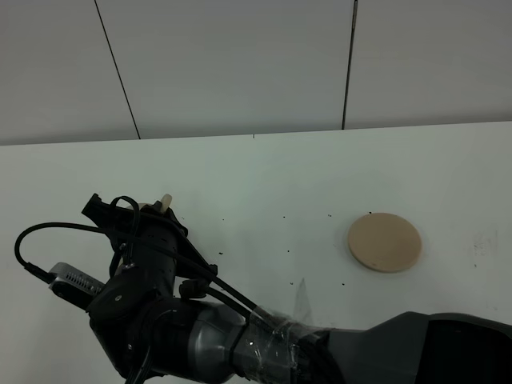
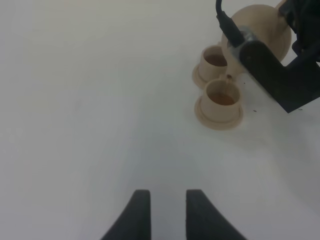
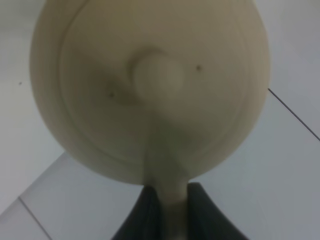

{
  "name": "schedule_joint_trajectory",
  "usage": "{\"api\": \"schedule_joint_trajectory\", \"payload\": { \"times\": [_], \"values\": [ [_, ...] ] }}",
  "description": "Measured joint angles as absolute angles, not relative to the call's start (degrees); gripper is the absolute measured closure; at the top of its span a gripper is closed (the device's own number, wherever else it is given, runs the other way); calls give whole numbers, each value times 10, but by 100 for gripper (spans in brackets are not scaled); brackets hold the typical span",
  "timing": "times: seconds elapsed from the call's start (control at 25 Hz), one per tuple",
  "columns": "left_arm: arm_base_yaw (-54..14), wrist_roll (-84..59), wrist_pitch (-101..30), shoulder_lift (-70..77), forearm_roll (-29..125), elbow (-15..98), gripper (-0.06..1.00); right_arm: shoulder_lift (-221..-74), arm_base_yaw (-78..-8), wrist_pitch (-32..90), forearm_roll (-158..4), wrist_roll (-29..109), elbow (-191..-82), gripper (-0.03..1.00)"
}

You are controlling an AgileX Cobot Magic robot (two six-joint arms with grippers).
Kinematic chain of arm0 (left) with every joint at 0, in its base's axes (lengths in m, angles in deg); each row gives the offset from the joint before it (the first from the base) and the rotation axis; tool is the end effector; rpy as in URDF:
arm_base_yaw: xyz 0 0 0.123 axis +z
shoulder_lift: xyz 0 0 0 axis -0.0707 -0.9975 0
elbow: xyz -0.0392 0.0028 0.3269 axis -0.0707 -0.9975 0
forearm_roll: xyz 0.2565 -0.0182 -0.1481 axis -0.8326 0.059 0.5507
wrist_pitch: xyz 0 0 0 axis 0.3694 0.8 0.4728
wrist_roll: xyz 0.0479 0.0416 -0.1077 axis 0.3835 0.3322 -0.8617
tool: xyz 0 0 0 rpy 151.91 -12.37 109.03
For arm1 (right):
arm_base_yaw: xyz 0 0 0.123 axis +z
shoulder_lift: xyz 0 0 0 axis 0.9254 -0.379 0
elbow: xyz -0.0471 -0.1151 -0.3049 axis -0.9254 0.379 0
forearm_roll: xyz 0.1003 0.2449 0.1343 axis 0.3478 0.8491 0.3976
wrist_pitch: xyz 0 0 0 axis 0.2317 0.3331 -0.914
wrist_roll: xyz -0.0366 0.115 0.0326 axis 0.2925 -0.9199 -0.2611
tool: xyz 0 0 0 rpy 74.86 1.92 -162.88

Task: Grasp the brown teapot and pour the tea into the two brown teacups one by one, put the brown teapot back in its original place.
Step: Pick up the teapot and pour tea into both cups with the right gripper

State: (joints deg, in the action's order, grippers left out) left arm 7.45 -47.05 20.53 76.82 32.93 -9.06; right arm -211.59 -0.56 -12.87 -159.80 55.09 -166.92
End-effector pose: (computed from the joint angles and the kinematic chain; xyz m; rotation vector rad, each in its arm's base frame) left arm 0.0198 0.0042 0.2875 -0.0750 2.0138 0.0615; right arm 0.3243 0.5273 0.1750 -2.2037 0.6368 -1.3083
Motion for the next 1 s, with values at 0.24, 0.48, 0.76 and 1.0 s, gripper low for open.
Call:
{"api": "schedule_joint_trajectory", "payload": {
  "times": [0.24,0.48,0.76,1.0],
  "values": [
    [75,-471,205,768,329,-91,70,-2116,-6,-129,-1598,553,-1669,87],
    [75,-471,205,768,329,-91,70,-2116,-6,-129,-1598,555,-1669,87],
    [75,-471,205,768,329,-91,70,-2116,-6,-129,-1600,557,-1669,87],
    [75,-471,205,768,329,-91,70,-2116,-6,-129,-1602,558,-1669,87]
  ]
}}
